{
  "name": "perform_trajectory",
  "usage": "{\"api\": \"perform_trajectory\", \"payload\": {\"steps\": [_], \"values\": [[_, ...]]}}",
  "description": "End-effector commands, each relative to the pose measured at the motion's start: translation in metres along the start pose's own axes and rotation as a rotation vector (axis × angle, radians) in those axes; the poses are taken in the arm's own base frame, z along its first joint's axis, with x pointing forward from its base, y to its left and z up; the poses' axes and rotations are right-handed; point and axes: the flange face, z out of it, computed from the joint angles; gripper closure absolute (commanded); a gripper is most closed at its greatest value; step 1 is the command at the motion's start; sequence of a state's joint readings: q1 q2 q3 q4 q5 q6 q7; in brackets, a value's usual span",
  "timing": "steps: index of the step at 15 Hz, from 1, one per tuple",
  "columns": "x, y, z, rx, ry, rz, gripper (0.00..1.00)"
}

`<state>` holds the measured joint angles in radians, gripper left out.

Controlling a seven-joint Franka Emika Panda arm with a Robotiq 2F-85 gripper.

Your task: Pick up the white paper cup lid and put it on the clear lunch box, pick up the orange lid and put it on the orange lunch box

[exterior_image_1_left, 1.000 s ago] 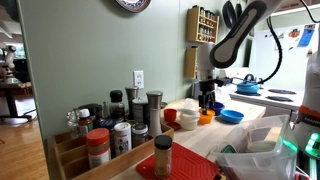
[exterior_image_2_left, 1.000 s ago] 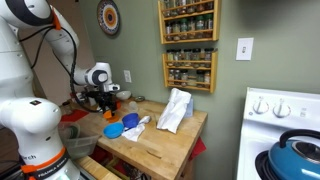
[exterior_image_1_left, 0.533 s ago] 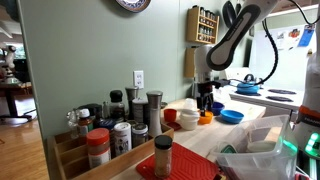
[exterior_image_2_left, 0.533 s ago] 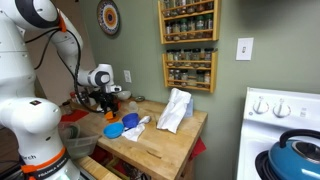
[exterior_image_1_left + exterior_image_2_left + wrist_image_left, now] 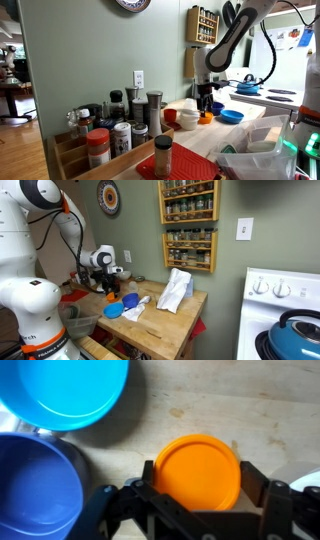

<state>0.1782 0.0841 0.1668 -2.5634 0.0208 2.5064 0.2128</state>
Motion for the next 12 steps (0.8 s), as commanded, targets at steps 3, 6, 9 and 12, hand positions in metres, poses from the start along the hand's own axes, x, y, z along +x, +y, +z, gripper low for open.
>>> {"api": "perform_trajectory", "payload": {"steps": [3,6,9,12], "values": [[0.0045,0.0037,0.0052,-0.017,-0.027,-0.008,0.24],[0.0056,0.0028,0.0063,-0.015,-0.029,-0.009,0.25],[0.0077,0.0028,0.0055,-0.021,-0.025,-0.006,0.25],[0.0096,0.002,0.0058,-0.021,-0.026,-0.011,0.25]]}}
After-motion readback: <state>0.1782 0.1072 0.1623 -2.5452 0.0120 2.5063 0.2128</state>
